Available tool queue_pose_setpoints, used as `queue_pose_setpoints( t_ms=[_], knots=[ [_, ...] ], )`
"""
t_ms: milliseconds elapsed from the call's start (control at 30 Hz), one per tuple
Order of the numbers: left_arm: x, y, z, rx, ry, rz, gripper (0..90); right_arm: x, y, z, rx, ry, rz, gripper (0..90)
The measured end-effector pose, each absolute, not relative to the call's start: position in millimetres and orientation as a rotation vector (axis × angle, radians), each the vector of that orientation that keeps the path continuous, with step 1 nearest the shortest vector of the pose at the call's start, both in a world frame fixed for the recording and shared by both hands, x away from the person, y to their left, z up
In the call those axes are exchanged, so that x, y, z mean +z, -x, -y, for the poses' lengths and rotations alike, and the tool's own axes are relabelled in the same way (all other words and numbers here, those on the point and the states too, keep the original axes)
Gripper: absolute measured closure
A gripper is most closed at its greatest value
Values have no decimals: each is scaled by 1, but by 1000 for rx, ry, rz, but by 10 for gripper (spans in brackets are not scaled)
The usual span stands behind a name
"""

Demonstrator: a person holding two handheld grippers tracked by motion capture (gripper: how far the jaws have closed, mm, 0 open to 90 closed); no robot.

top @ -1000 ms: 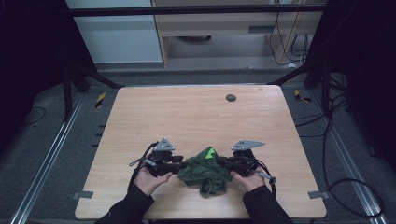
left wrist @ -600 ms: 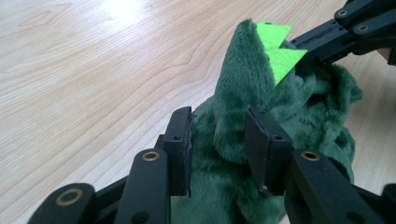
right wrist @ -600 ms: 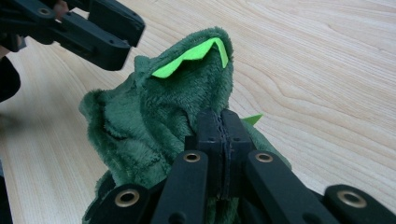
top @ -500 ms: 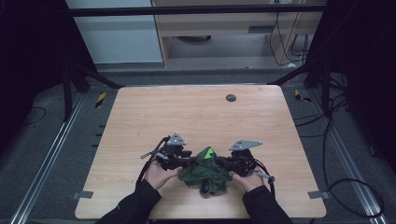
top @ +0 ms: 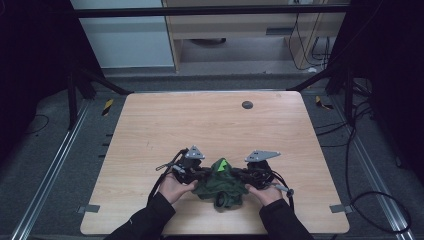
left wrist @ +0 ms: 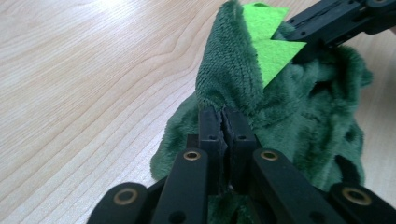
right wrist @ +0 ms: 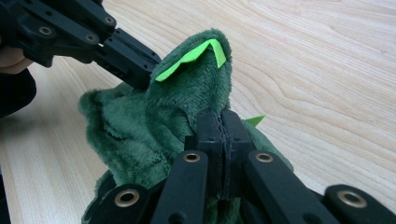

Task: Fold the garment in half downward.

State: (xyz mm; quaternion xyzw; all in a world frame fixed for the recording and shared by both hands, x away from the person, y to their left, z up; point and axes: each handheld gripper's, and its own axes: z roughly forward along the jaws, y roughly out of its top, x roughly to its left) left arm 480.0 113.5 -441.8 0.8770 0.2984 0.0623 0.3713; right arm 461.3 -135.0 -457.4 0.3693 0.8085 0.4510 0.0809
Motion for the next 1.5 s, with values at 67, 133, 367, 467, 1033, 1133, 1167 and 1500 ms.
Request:
queue_pose_setpoints(
  t_ms=[67,133,367,467,1033,1133,1167,1500],
  knots=[
    [-438,-477,-114,161,-2239,-757,876,-456,-460,136,1352,-1102,-2412,889],
    [-434,-472,-116,162,-2233,-742,876,-453,-459,136,1363,-1098,-2406,888],
    [-423,-450,-121,171,-2220,-698,876,-444,-446,138,1404,-1047,-2402,887],
    [-422,-441,-123,170,-2224,-682,877,-443,-439,138,1417,-1031,-2415,886],
    [-441,-407,-121,156,-2267,-668,873,-460,-410,143,1405,-1052,-2502,870],
    [-447,-405,-121,136,-2283,-676,872,-462,-408,142,1396,-1056,-2519,866],
    [-448,-404,-121,130,-2288,-675,872,-464,-406,142,1388,-1056,-2527,864],
    [-443,-402,-128,113,-2258,-698,816,-461,-402,145,1402,-1060,-2516,802]
  ],
)
